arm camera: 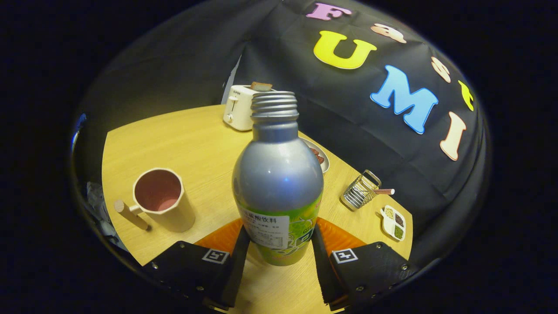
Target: Take the bottle from table, then pour the juice into the cup, finally place the bottle on the coaster
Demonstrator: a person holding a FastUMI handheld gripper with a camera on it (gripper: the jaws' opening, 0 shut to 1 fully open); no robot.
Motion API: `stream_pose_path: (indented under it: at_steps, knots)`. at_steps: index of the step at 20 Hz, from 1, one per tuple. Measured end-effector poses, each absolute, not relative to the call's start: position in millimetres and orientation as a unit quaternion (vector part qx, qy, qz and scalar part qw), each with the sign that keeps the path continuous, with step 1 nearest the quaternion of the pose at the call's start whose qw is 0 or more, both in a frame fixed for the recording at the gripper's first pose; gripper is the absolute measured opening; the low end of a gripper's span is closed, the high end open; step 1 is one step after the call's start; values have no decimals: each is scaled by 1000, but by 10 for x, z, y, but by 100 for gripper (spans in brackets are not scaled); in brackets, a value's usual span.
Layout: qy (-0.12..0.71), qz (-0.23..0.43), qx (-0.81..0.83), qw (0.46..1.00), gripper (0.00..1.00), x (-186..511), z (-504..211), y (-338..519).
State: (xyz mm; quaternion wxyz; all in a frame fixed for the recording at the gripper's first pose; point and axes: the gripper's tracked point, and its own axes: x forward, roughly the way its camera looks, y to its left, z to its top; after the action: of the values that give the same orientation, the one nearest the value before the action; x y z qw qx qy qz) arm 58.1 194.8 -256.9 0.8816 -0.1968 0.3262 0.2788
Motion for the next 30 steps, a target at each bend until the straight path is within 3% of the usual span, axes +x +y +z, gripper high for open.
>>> stream_pose_path:
  at_steps: [13,26,29,30]
  knots:
    - [315,218,-90,919,73,1266,-3091,1998]
    - [328,192,-49,924,79,1326,-3372,1917]
    - [314,185,-38,930,99,1307,-3225,1890]
    - [306,181,-37,934,99,1295,-3125,1860]
